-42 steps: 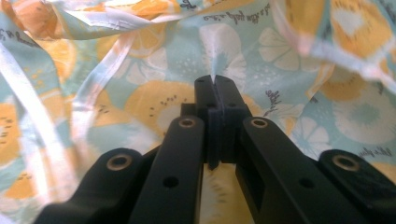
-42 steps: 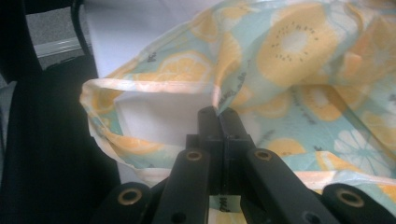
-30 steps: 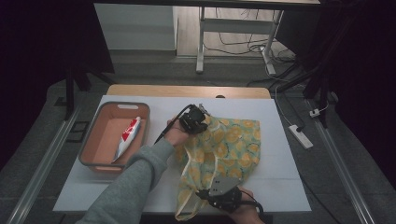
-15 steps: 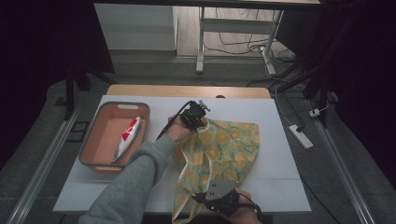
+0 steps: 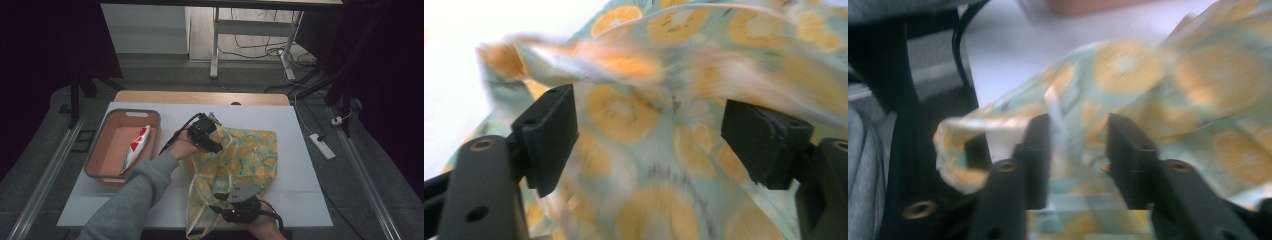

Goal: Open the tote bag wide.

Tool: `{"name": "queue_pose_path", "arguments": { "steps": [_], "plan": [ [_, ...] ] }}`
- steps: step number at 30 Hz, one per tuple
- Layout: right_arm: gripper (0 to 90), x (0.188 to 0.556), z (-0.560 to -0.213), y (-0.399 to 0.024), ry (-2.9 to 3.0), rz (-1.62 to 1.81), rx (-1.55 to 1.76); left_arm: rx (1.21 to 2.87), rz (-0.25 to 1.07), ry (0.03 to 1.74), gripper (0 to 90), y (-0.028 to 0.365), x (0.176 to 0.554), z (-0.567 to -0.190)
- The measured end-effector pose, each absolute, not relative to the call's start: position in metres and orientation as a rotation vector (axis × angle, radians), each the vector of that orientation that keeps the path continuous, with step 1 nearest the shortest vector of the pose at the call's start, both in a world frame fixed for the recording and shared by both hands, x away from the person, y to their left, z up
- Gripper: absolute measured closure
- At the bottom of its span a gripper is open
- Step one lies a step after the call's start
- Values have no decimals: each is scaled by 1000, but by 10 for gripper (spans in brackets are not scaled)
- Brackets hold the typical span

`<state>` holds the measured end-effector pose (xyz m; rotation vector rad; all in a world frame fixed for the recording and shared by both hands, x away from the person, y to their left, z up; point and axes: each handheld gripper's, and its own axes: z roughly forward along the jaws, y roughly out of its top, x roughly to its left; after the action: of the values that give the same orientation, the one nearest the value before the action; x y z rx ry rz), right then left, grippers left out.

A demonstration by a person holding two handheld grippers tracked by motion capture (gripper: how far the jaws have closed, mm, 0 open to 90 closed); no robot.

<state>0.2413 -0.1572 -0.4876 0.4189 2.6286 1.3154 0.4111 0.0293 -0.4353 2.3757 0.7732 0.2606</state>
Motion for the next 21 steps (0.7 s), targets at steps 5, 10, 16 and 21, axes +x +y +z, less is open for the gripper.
{"name": "queue_pose_path", "arguments": {
  "steps": [5,10,16,21],
  "plan": [
    [487,242,-469,-173,2541,1394,480,2289,271,769,184,62,381,-418],
    [454,247,-458,-185,2483,1367,560,2274,277,765,189,80,357,-419],
    [408,277,-457,-195,2425,1219,716,2356,243,726,227,75,338,-439],
    [314,314,-478,-183,2458,1045,805,2440,238,707,233,56,333,-461]
  ]
}}
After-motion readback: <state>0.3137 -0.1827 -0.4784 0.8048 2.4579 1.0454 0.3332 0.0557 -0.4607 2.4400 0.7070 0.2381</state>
